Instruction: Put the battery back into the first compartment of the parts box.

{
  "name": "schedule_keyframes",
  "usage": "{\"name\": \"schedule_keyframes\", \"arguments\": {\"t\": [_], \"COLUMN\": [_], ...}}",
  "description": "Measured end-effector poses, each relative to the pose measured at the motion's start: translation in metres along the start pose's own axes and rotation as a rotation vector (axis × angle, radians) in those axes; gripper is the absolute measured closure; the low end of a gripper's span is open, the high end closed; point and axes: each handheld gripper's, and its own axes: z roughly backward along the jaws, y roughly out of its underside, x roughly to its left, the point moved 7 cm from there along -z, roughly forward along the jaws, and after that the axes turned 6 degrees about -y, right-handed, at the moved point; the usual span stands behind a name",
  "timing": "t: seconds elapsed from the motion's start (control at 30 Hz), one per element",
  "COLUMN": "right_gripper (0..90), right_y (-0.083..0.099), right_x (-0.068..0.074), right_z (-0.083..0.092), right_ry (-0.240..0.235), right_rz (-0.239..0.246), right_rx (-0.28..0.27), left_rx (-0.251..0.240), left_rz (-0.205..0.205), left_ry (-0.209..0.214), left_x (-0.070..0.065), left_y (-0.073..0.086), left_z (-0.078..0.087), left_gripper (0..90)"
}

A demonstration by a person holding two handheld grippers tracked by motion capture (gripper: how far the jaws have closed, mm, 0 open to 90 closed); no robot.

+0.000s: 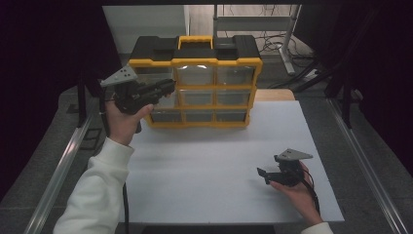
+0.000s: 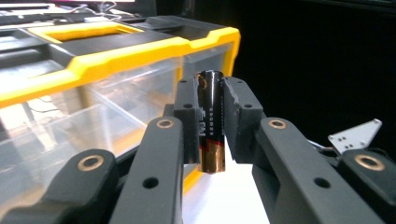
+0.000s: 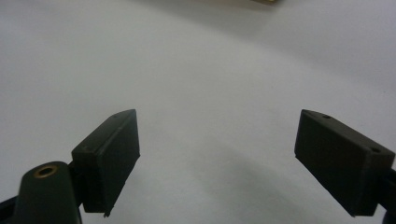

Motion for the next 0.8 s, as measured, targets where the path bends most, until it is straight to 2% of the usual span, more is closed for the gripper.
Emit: {"name": "schedule_keyframes", "arguments": {"t": [0.3,0.57,0.67,0.8], "right_gripper": [14.2,14.2,14.2,14.2], "right_y": [0.000,0.000,0.000,0.000], "right_x": [0.000,0.000,0.000,0.000], "right_z": [0.000,0.000,0.000,0.000], "right_ry": [0.000,0.000,-0.001,0.000], "right_rz": [0.000,-0.002,0.000,-0.001], "right_rx": [-0.001,-0.002,-0.001,-0.001], "left_rx": [-0.015,-0.021,-0.028,-0.021], "left_rz": [0.022,0.048,0.062,0.060], "left_ry": [-0.054,-0.104,-0.118,-0.142], "left_x": [0.016,0.030,0.034,0.036], "left_y": [-0.009,-0.010,-0.012,-0.012], "left_z": [0.002,0.002,0.002,-0.001], "left_gripper": [77.1,77.1,77.0,77.0]}}
